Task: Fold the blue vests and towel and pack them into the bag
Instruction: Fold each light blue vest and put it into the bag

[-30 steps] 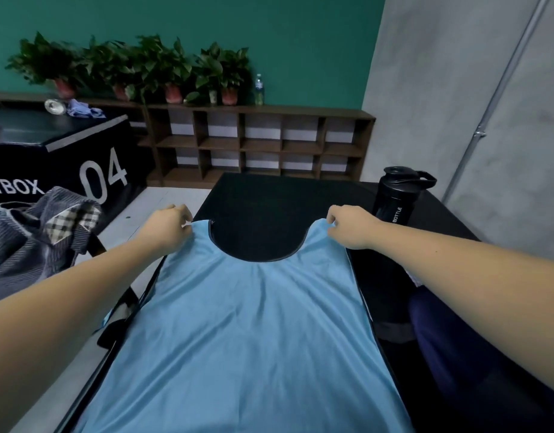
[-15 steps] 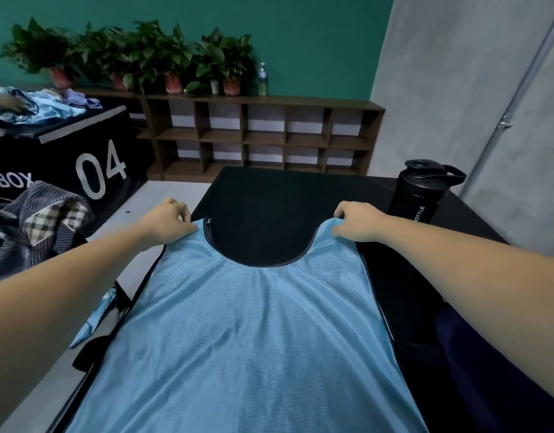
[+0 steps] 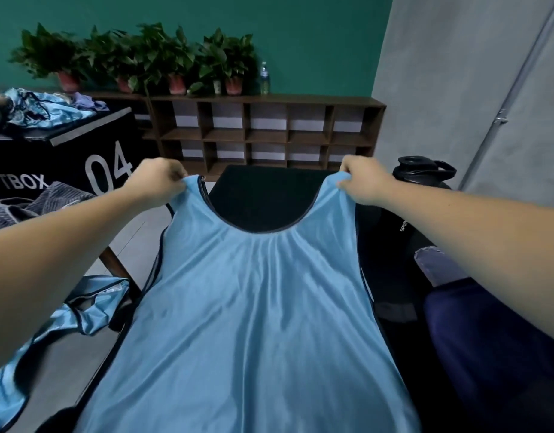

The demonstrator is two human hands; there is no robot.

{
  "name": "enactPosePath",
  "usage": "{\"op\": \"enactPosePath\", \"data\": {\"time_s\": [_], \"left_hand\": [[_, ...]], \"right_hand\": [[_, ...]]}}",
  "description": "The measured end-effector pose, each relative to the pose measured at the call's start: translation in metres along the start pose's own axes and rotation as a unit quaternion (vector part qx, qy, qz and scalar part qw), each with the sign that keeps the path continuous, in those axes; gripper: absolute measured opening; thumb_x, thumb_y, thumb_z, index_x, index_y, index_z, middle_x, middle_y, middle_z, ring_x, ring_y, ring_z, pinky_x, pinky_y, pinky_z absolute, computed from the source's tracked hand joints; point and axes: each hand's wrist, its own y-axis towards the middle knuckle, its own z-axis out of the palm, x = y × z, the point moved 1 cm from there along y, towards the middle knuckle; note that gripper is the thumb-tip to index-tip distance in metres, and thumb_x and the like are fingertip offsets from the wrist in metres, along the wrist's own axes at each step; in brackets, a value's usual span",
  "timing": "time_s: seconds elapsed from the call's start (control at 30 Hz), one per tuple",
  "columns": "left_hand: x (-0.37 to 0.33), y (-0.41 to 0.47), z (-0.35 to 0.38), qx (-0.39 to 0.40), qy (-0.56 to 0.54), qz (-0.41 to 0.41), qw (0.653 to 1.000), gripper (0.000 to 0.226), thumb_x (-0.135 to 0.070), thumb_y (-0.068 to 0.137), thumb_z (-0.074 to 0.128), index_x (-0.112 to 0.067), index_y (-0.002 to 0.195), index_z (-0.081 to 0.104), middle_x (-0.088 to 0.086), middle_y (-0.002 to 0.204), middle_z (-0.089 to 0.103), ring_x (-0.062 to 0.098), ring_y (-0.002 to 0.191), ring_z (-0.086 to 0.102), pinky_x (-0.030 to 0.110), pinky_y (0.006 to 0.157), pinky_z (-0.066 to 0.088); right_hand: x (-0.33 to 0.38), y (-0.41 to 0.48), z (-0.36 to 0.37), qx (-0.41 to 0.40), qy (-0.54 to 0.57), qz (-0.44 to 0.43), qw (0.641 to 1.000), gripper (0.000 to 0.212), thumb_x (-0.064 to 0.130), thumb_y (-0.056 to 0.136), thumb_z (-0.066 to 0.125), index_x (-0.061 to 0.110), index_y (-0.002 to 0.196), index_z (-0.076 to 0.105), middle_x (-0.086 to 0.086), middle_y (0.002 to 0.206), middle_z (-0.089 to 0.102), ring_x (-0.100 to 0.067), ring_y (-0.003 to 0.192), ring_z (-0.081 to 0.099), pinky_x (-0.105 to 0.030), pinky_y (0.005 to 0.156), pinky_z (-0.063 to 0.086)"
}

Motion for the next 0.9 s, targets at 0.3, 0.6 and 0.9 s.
{"op": "enactPosePath", "data": {"time_s": [0.3,0.6,0.9], "left_hand": [[-0.019,-0.027,-0.070,-0.025,-0.003,0.051,0.998,0.008,-0.029,0.095,0.077,-0.022,0.097,0.076,-0.003,0.090,0.072,0.015,0.080,0.064,0.029,0.067,0.045],[-0.042,-0.112,-0.129,0.021,-0.059,0.069,0.996,0.007,-0.038,0.093,0.081,-0.032,0.090,0.080,-0.009,0.084,0.077,0.012,0.076,0.068,0.028,0.062,0.046],[-0.058,-0.212,-0.156,0.068,-0.064,0.100,0.991,0.007,-0.040,0.092,0.081,-0.036,0.086,0.079,-0.015,0.079,0.076,0.004,0.069,0.068,0.025,0.063,0.054]], "right_hand": [[0.019,-0.032,-0.057,-0.049,0.061,-0.054,0.995,0.012,0.026,0.098,0.070,0.017,0.101,0.063,-0.001,0.096,0.065,-0.020,0.087,0.059,-0.031,0.064,0.044],[0.038,-0.124,-0.097,0.060,0.082,-0.081,0.992,0.007,0.032,0.094,0.077,0.029,0.088,0.074,0.008,0.087,0.077,-0.007,0.068,0.060,-0.028,0.062,0.044],[0.053,-0.233,-0.116,0.117,0.081,-0.156,0.977,0.022,0.023,0.101,0.068,0.043,0.105,0.075,0.020,0.099,0.078,-0.007,0.098,0.074,-0.045,0.095,0.058]]}}
